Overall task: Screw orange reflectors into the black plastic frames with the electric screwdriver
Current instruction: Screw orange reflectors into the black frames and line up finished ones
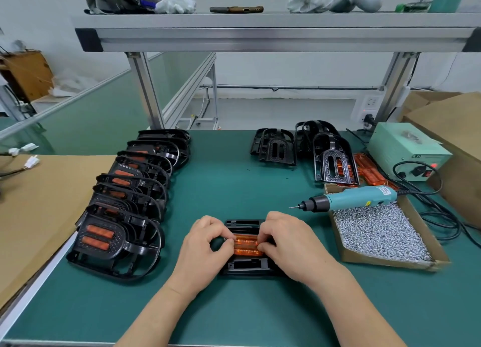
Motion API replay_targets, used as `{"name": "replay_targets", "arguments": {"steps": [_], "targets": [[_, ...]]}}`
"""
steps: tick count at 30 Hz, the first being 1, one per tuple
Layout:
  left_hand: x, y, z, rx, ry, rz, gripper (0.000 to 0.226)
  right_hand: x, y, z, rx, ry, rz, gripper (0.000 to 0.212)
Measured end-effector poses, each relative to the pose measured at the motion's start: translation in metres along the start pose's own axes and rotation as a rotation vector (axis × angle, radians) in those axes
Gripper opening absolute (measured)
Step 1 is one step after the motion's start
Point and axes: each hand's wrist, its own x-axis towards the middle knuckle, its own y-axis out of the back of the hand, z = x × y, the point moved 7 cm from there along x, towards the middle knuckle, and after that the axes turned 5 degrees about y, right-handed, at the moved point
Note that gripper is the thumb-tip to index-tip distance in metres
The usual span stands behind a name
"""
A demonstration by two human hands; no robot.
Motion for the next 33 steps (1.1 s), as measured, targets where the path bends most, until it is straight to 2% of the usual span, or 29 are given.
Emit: {"name": "replay_targets", "arguments": {"steps": [8, 14, 19, 22, 28, 33], "targets": [[0.003, -0.005, -0.007, 0.005, 0.056, -0.051, 0.022, -0.001, -0.001, 0.006, 0.030, -0.055, 0.021, 0.007], [0.008, -0.004, -0.013, -0.014, 0.030, -0.329, 0.019, 0.000, -0.001, 0.008, 0.050, -0.040, 0.018, 0.006], [0.003, 0.003, -0.009, -0.082, -0.061, -0.171, 0.028, -0.001, 0.000, 0.007, 0.017, 0.009, 0.040, 0.010], [0.004, 0.007, -0.012, -0.100, -0.056, -0.109, 0.031, -0.003, 0.000, 0.006, -0.014, 0.035, 0.055, 0.012], [0.002, 0.006, -0.012, -0.089, -0.089, -0.095, 0.021, -0.005, 0.005, 0.001, -0.041, 0.078, 0.099, 0.013], [0.002, 0.003, -0.012, -0.060, -0.079, -0.074, 0.025, -0.003, 0.000, 0.004, -0.041, 0.039, 0.049, 0.014]]}}
